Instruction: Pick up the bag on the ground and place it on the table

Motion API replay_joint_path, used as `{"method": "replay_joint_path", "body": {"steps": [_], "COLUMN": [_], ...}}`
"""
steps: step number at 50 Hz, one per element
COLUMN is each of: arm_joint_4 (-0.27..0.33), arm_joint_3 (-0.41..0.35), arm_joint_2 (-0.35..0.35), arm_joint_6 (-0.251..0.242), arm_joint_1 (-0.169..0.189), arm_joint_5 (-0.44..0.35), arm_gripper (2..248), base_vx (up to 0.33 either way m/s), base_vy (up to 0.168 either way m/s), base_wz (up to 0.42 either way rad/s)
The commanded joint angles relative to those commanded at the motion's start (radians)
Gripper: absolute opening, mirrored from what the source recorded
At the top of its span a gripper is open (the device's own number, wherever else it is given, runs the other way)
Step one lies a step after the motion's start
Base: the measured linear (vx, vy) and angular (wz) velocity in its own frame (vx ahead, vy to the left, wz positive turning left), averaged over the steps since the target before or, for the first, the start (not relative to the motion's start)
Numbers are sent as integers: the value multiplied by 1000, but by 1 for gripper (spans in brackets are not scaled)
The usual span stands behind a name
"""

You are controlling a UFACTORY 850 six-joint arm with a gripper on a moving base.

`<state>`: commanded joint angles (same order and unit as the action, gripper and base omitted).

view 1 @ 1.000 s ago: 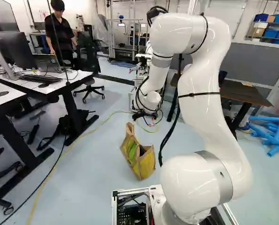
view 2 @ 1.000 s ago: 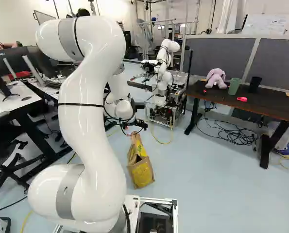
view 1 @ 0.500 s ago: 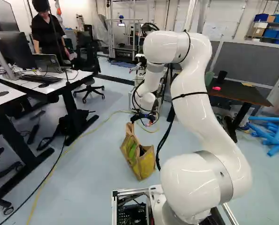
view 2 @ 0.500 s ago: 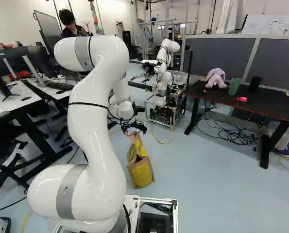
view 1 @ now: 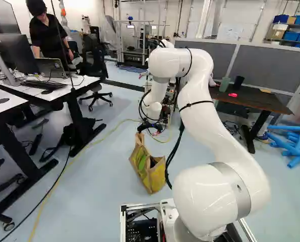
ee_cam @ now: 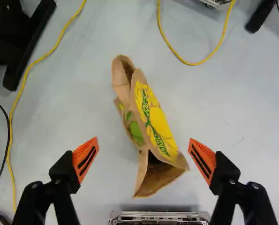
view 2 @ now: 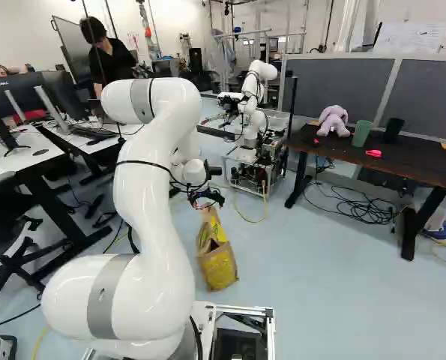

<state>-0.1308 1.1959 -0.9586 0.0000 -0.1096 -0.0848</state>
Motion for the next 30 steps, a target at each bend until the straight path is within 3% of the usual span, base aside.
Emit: {"method": "replay_joint_path", "body": {"steps": [30], "arm_joint_4": [0], "arm_joint_3": [214], "arm_joint_2": [-174], "arm_joint_6": [0], "arm_joint_1": [-38], "arm_joint_5": [110], "arm_gripper": [247], "base_vx": [0], "base_vy": [0], "base_wz": [0]}}
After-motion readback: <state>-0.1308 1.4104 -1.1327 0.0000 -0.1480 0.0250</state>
